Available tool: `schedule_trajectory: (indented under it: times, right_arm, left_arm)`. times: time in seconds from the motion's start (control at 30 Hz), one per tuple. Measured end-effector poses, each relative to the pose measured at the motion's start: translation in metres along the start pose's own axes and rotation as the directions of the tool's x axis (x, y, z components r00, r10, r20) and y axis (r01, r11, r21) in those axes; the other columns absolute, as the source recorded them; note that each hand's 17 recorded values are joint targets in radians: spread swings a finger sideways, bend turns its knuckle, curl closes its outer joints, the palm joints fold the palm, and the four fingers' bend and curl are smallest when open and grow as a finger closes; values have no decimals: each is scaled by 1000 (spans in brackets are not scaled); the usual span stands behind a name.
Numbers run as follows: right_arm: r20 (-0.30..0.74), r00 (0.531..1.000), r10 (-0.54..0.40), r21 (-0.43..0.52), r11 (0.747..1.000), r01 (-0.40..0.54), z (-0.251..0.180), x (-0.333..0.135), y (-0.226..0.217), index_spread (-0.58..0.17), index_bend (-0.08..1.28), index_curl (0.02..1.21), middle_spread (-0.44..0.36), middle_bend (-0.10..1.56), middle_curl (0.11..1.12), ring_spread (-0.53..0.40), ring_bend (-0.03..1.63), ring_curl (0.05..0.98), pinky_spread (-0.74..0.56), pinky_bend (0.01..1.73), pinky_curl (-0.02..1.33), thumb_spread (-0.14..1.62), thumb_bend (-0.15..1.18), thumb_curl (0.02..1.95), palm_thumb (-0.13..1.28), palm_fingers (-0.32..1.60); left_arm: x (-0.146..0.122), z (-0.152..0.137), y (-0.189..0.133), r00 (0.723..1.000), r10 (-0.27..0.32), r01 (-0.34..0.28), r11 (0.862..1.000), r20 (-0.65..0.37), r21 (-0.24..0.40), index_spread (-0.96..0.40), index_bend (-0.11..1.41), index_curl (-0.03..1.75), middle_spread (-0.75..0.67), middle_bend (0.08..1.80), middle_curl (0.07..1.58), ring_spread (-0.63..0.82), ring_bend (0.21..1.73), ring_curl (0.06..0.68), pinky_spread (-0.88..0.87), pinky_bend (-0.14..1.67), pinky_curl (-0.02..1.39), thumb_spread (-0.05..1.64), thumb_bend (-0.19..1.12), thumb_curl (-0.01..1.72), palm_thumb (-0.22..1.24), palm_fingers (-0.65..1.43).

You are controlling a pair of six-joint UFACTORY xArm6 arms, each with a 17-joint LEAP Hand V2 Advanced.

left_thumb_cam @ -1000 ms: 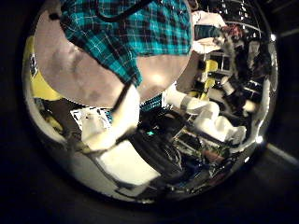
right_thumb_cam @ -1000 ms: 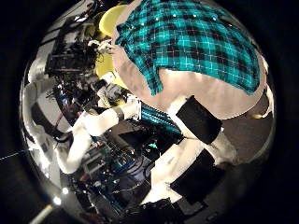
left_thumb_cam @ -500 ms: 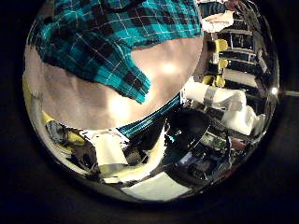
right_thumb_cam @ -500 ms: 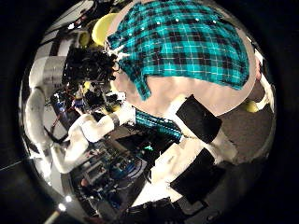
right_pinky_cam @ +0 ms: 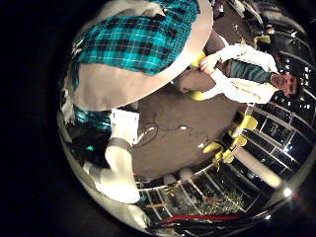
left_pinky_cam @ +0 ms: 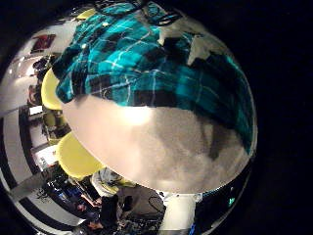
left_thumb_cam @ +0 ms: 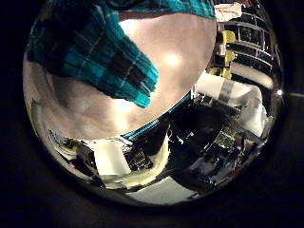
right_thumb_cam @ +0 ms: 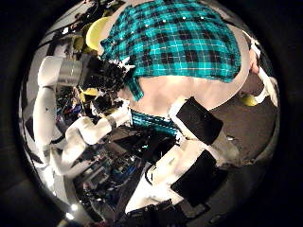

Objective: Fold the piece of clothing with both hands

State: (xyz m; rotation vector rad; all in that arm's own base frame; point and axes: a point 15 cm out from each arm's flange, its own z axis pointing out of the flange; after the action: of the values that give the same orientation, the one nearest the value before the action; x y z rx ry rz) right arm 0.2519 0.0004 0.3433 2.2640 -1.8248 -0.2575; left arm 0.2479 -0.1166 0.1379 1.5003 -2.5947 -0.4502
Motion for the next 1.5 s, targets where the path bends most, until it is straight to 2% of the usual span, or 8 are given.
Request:
schedule_trajectory:
  times: [0.13, 0.3, 0.43, 0.6, 0.77, 1.0, 1.27, 1.5]
  right_arm:
    - [0, 1000, 10, 13, 1000, -10, -3, 4, 5, -313, 168, 307, -3, 348, 371, 72, 735, 189, 390, 656, 140, 1356, -10, 318, 646, 339]
    - [-9, 1000, 20, 4, 1000, -20, -3, 13, 11, -316, 168, 307, -3, 352, 374, 64, 737, 188, 388, 659, 136, 1351, -11, 319, 643, 339]
    - [-13, 1000, 29, 3, 1000, -29, -4, 20, 14, -322, 172, 309, -3, 352, 374, 60, 738, 187, 386, 661, 133, 1350, -10, 319, 642, 340]
    - [-7, 1000, 8, -17, 1000, -8, 2, 31, 15, -328, 164, 305, -11, 352, 373, 48, 749, 188, 369, 679, 132, 1348, -11, 322, 638, 355]
    - [21, 1000, -12, -74, 997, 14, 15, 42, 10, -328, 160, 297, -25, 352, 373, 12, 782, 195, 316, 717, 132, 1342, -9, 324, 645, 368]
    - [22, 1000, -22, -128, 991, 24, 34, 51, 1, -328, 156, 289, -64, 357, 376, -32, 838, 208, 238, 757, 124, 1334, -12, 326, 645, 376]
    - [33, 997, -67, -161, 984, 72, 82, 57, -36, -291, 151, 280, -228, 387, 390, -126, 923, 244, 52, 827, 116, 1219, -26, 337, 615, 366]
    - [26, 997, -72, -150, 986, 75, 143, 51, -53, -236, 171, 293, -125, 425, 415, -142, 893, 246, -5, 825, 102, 1130, -34, 332, 549, 290]
  left_arm:
    - [-4, 6, -5, 999, -24, 24, 999, 30, -24, 56, 175, 343, 131, 302, 432, 272, 715, 189, 294, 396, 335, 856, -17, 325, 201, 246]
    - [-8, 11, -20, 997, -54, 54, 999, 54, 7, -9, 191, 378, -21, 467, 516, 19, 746, 196, 116, 401, 329, 907, -2, 343, 354, 448]
    - [-11, 6, -31, 995, -79, 76, 996, 63, 51, -89, 181, 400, -159, 638, 620, -265, 933, 260, -215, 568, 371, 949, 10, 357, 490, 758]
    - [-18, -18, -45, 993, -110, 103, 988, 52, 113, -223, 215, 474, -310, 740, 756, -438, 1113, 359, -503, 815, 459, 1052, 51, 373, 666, 999]
    - [-23, -45, -47, 991, -123, 115, 982, 48, 152, -356, 280, 589, -418, 776, 853, -492, 1168, 415, -624, 961, 527, 1138, 59, 393, 755, 1054]
    - [-24, -72, -34, 992, -116, 110, 988, 53, 107, -479, 297, 747, -510, 799, 944, -504, 1215, 458, -675, 1028, 561, 1185, 30, 421, 796, 1004]
    - [-27, -85, -28, 993, -110, 107, 992, 51, 69, -577, 263, 960, -582, 811, 1023, -502, 1256, 486, -695, 1078, 584, 1199, -11, 447, 809, 951]
    - [-31, -98, -25, 993, -108, 106, 993, 43, 54, -619, 216, 1107, -615, 813, 1064, -499, 1274, 497, -695, 1099, 592, 1200, -12, 459, 807, 932]
